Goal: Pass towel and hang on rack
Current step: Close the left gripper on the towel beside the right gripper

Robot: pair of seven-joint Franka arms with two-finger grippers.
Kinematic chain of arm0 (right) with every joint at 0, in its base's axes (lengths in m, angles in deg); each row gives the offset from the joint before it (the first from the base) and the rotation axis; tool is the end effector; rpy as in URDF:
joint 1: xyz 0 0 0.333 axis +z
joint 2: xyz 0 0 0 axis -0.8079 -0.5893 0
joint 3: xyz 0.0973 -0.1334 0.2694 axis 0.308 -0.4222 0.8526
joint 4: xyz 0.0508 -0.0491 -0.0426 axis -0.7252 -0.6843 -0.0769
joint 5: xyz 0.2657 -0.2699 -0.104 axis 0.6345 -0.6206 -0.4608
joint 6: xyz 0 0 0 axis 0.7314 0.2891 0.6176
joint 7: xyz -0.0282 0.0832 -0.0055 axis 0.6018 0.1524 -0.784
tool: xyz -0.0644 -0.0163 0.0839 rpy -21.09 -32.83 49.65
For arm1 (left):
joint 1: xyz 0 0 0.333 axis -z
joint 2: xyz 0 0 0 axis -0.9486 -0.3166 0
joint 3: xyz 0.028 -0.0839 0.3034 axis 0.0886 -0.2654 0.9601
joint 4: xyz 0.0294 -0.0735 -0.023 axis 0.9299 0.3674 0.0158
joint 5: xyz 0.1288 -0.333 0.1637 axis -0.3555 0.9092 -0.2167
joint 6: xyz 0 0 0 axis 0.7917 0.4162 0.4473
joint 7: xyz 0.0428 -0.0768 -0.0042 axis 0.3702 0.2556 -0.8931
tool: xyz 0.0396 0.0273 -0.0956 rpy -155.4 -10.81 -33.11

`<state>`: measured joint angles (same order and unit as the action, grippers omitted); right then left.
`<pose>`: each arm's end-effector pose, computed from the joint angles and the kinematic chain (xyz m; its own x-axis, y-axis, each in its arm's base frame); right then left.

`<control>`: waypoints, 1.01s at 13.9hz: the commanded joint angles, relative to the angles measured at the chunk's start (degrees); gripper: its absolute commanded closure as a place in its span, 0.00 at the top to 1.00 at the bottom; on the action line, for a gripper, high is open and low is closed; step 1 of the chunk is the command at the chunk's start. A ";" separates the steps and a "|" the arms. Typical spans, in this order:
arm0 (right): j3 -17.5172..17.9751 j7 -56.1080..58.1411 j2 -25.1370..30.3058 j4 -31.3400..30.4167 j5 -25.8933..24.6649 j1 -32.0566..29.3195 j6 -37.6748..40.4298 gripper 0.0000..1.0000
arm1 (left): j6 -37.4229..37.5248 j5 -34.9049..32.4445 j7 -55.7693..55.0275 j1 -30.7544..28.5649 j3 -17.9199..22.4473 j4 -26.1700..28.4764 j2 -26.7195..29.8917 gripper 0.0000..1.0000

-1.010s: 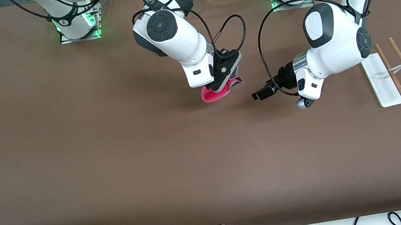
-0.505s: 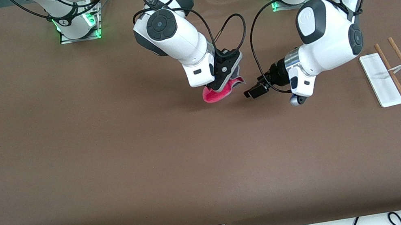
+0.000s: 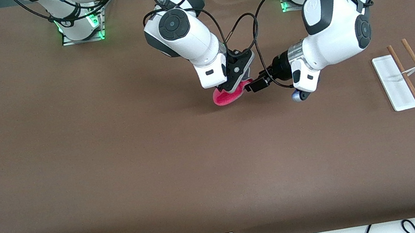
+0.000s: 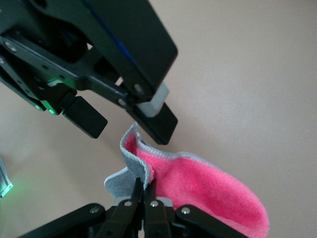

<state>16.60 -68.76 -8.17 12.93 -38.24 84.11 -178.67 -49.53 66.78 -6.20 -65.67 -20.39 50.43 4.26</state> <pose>0.5050 0.5715 0.4047 0.7091 0.6396 0.2968 0.7051 -0.6445 -0.2958 0.5464 -0.2551 0.3874 0.7615 0.4496 -0.4670 0.6328 -0.6717 0.3852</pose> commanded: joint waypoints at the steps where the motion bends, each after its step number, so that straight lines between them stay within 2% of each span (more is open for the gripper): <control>1: -0.19 -0.94 -0.23 0.78 -0.80 0.10 -0.36 0.00 | 0.60 1.31 0.61 -0.68 0.03 2.65 1.80 0.86; 3: -0.19 -0.94 -0.14 0.78 -0.72 -0.07 -0.36 0.00 | 0.60 1.31 0.52 -0.69 0.03 2.66 1.80 0.67; 14: -0.10 -0.77 0.12 0.87 -0.45 -0.95 -0.19 0.00 | -0.11 2.18 -0.18 -0.25 0.03 1.95 0.92 0.67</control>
<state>16.18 -68.76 -8.14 12.95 -38.24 83.25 -179.00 -49.51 66.87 -6.24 -65.98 -20.34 51.81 4.41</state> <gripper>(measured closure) 0.978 0.317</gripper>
